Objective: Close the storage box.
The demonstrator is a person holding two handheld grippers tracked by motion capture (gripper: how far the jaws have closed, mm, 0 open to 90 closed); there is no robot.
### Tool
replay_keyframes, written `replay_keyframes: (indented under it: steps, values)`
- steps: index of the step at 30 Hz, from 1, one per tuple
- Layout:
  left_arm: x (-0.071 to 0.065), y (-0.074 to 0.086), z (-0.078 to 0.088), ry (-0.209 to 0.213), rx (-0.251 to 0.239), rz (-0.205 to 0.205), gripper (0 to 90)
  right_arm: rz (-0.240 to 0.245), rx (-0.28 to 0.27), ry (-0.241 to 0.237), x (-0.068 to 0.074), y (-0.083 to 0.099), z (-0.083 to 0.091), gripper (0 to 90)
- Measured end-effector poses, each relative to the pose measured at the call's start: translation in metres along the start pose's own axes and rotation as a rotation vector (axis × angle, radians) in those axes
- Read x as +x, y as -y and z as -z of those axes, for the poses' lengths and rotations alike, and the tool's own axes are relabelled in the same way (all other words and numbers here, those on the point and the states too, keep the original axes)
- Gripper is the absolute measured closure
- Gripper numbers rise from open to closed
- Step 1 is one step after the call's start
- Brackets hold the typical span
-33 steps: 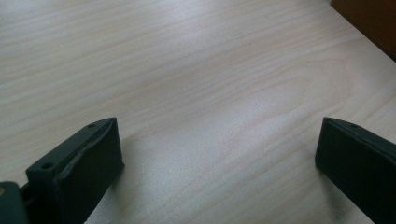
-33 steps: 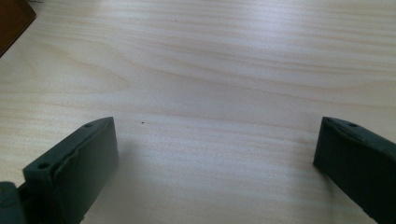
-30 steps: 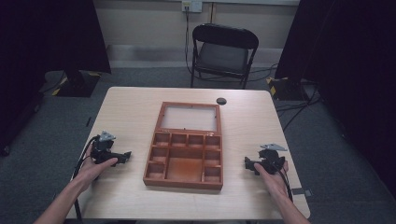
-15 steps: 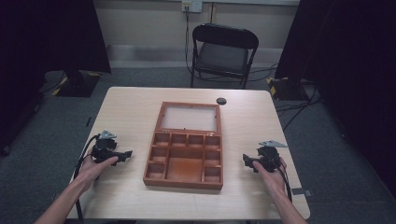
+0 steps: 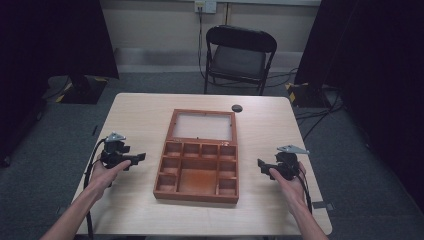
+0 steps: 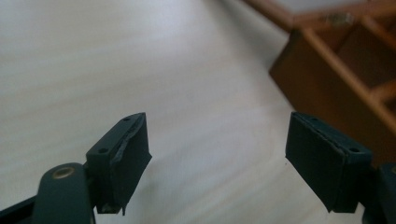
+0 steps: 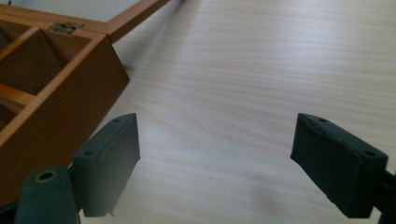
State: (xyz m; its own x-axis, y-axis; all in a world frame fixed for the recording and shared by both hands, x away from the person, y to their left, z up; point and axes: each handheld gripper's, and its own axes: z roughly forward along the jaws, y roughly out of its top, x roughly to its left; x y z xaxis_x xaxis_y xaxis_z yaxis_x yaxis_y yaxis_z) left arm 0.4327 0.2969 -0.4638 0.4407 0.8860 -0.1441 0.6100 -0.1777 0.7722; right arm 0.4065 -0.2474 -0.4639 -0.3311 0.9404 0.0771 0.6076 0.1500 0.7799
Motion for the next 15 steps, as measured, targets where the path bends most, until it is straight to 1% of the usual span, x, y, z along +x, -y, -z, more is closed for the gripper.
replay_keyframes:
  steps: [1,2,3,4,5,6,7,8,9,10,11,12,13,14,15]
  values:
    - [-0.003,-0.008,-0.001,0.031,0.03,-0.019,21.5,0.01,0.002,-0.006,0.001,-0.004,-0.003,14.4]
    - [-0.003,-0.008,-0.001,0.031,0.03,-0.019,21.5,0.01,0.002,-0.006,0.001,-0.004,-0.003,14.4]
    - [-0.005,-0.01,-0.001,0.033,0.016,-0.023,21.5,0.016,0.0,-0.015,0.002,-0.006,-0.004,14.4]
    - [-0.007,-0.011,0.0,0.02,-0.003,-0.022,21.9,0.019,-0.002,-0.023,0.003,-0.009,-0.005,14.5]
    - [-0.008,-0.012,-0.001,0.016,-0.01,-0.031,22.5,0.02,-0.009,-0.026,0.004,-0.012,-0.005,14.5]
    - [-0.009,-0.014,-0.002,0.027,-0.002,-0.039,22.5,0.027,-0.016,-0.024,0.005,-0.015,-0.006,14.5]
    - [-0.009,-0.016,-0.004,0.049,0.026,-0.051,21.6,0.03,-0.027,-0.026,0.006,-0.02,-0.009,14.4]
    - [-0.01,-0.019,-0.005,0.08,0.046,-0.061,21.6,0.03,-0.027,-0.026,0.006,-0.02,-0.009,14.4]
    - [-0.011,-0.023,-0.005,0.053,0.018,-0.075,21.4,0.04,-0.021,-0.038,0.009,-0.024,-0.013,14.4]
    - [-0.011,-0.023,-0.005,0.053,0.018,-0.075,22.0,0.04,-0.021,-0.038,0.009,-0.024,-0.013,14.4]
    - [-0.01,-0.028,-0.009,0.065,0.038,-0.073,22.0,0.052,-0.013,-0.044,0.011,-0.028,-0.019,14.5]
    - [-0.01,-0.032,-0.011,0.058,0.064,-0.086,21.7,0.058,-0.008,-0.052,0.013,-0.03,-0.022,14.5]
    - [-0.009,-0.035,-0.012,0.045,0.057,-0.09,21.5,0.065,-0.009,-0.054,0.014,-0.032,-0.025,14.8]
    - [-0.009,-0.039,-0.013,0.041,0.048,-0.09,21.6,0.062,-0.009,-0.052,0.015,-0.036,-0.028,14.5]
    - [-0.009,-0.044,-0.014,0.046,0.04,-0.081,21.6,0.063,-0.001,-0.064,0.017,-0.039,-0.031,14.6]
